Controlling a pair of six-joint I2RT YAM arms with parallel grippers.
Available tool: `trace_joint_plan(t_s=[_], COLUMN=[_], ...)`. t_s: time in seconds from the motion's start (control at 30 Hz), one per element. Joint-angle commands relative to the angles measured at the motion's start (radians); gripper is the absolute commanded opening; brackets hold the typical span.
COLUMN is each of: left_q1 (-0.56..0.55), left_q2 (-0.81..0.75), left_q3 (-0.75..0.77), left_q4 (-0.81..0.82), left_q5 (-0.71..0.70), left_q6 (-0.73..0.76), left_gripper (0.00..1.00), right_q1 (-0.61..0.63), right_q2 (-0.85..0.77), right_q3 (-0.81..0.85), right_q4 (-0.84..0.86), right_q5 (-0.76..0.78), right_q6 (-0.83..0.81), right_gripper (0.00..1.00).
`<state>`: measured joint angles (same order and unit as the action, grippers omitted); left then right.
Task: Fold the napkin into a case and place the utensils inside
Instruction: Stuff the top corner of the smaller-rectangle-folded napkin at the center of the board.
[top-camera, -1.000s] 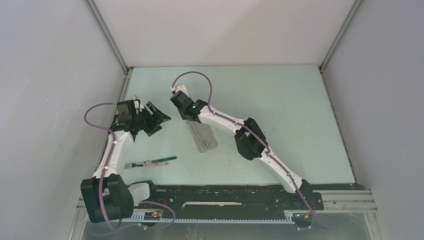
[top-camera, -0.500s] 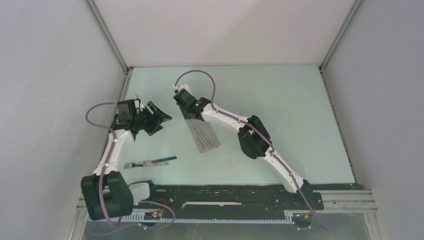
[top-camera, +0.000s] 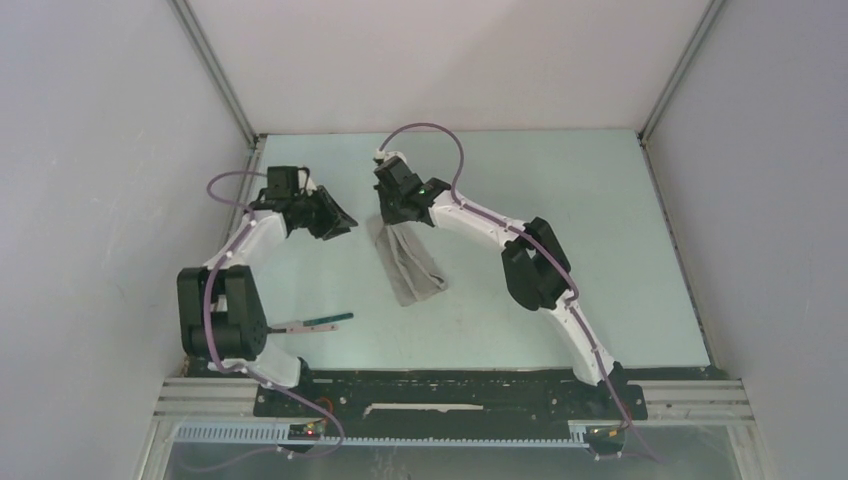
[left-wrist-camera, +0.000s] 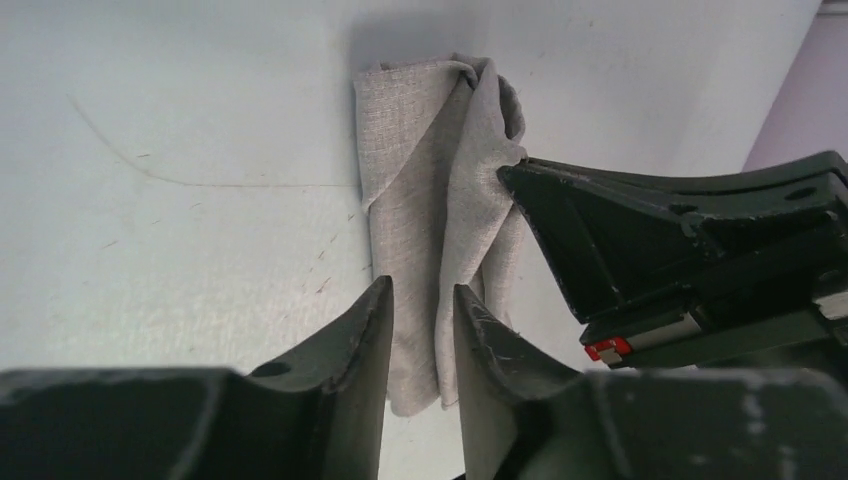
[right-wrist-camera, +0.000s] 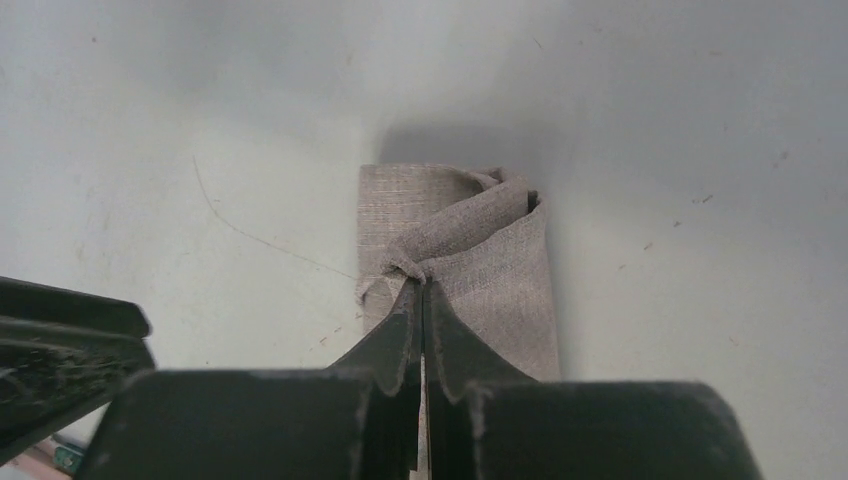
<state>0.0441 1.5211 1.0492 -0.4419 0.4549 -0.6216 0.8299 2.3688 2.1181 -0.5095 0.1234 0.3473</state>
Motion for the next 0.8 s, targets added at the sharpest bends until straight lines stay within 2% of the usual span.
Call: trace_joint_plan(t_s=[0.0,0.3,0.4,0.57,0.77], left_q1=[-0.065,-0.177,-0.203,-0.24,-0.25], left_q2=[0.102,0.189,0.228,0.31,0.385], left_q3=[0.052,0.202,0.257,0.35,0.412], left_q4=[0.015,-0.058,-0.095,-0.156,-0.201], left_q5=[-0.046,-0.242,-0.32,-0.359,-0.372], left_q6=[0.013,0.122,0.167,0.199,0.191], left_gripper=[0.3,0.25,0.32,0.33,0.29], right_q1=[-0.027,-0.054,-0.06,-0.06,-0.06], right_q2=[-0.07,-0.071,-0.077,-0.077,-0.081], right_q3=[-0.034,-0.05,-0.056,-0.056,-0.058], right_q4=[0.056,0.078,0.082,0.089,0.089], right_q5=[-0.071,-0.107,-0.111,-0.113,-0.113], right_q6=[0.107,0.151,0.157,0.166,0.171], right_gripper=[0.0,0.0,0.0,0.0,0.0])
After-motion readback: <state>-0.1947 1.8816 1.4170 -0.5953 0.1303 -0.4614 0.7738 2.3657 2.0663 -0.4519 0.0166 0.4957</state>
